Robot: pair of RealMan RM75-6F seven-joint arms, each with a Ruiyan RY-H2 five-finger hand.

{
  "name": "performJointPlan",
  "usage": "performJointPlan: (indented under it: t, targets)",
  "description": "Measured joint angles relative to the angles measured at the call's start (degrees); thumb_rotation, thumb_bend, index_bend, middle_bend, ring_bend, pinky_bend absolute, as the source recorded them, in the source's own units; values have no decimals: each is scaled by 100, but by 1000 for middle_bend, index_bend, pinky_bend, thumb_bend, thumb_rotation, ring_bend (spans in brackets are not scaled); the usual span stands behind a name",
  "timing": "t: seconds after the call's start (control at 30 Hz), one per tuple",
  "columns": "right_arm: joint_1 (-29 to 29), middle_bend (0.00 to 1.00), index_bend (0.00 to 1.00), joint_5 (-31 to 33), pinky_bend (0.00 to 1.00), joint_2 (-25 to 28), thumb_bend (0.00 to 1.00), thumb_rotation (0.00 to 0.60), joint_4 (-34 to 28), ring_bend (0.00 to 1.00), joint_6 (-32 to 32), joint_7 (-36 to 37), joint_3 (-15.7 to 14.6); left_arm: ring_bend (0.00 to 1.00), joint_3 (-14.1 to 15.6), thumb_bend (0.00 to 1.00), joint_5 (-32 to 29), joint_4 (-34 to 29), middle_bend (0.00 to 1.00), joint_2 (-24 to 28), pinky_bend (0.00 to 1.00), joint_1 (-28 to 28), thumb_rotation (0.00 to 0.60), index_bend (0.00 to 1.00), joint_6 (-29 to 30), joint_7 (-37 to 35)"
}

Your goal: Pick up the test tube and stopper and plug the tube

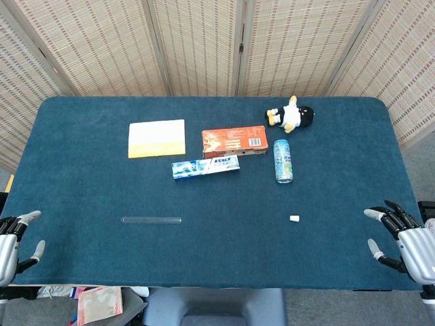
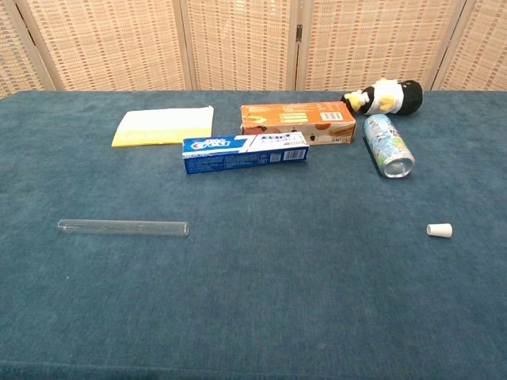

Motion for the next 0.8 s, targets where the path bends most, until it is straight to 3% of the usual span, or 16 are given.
performJointPlan:
  t: [0.4, 0.6, 0.8]
  targets:
    - [-42, 242, 242, 44, 233, 36, 383, 600, 20, 99, 163, 46, 75, 246, -47, 358, 22, 44, 297, -12, 181, -45, 600, 218, -8, -37]
    - [-12, 242, 242, 32, 233, 100, 383, 600, -37, 99, 192, -4, 135, 252, -254, 358, -33, 138, 297, -50, 181, -240, 600, 222, -102, -108]
    - [69, 242, 242, 46, 233, 143, 383, 600, -79, 99, 143, -45, 206, 353, -533, 357, -140, 160, 300, -65, 228, -684, 600, 232, -510, -90]
